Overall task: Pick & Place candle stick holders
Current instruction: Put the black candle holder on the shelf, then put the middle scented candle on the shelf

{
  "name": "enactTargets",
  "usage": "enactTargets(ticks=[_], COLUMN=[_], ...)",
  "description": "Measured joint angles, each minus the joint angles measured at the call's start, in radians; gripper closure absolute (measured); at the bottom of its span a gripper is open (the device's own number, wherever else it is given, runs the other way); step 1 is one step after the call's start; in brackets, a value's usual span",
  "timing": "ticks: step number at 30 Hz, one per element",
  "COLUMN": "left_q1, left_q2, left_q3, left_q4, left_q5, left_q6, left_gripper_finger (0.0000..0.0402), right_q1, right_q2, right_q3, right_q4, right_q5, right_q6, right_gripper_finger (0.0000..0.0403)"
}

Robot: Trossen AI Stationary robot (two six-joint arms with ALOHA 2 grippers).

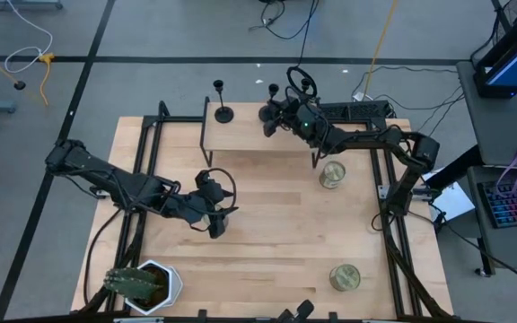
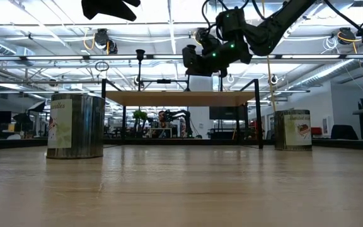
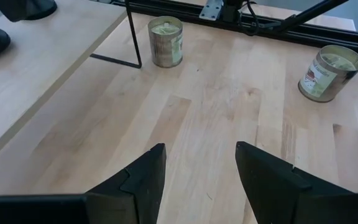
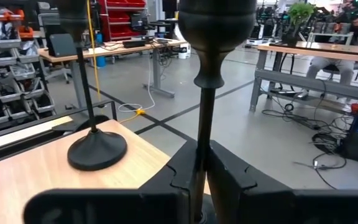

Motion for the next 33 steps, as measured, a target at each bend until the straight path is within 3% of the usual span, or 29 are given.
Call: enactTargets(ticks=[11,18,33], left_q1=[0.0,0.0,-0.065], left_q2=[0.0,0.0,0.036], left_q3=[0.0,0.0,0.0], left_q4=[0.001,0.0,-0.144], left_q5=[0.0,0.0,0.002], left_q6=[-0.001,-0.006,-0.195], left_gripper_finger=[0.0199,0.0199,0.0199], right_q1=[0.0,0.0,0.033], right_q2=[0.0,0.0,0.0], right_q3=[0.0,-0.001,-0.044], right_q4=[-0.01,-0.072,-0.119], right_q5=[0.0,-0.001,0.088], right_q6=[0.0,0.0,-0.02], right_gripper_finger=[0.0344,0.0299,0.0218])
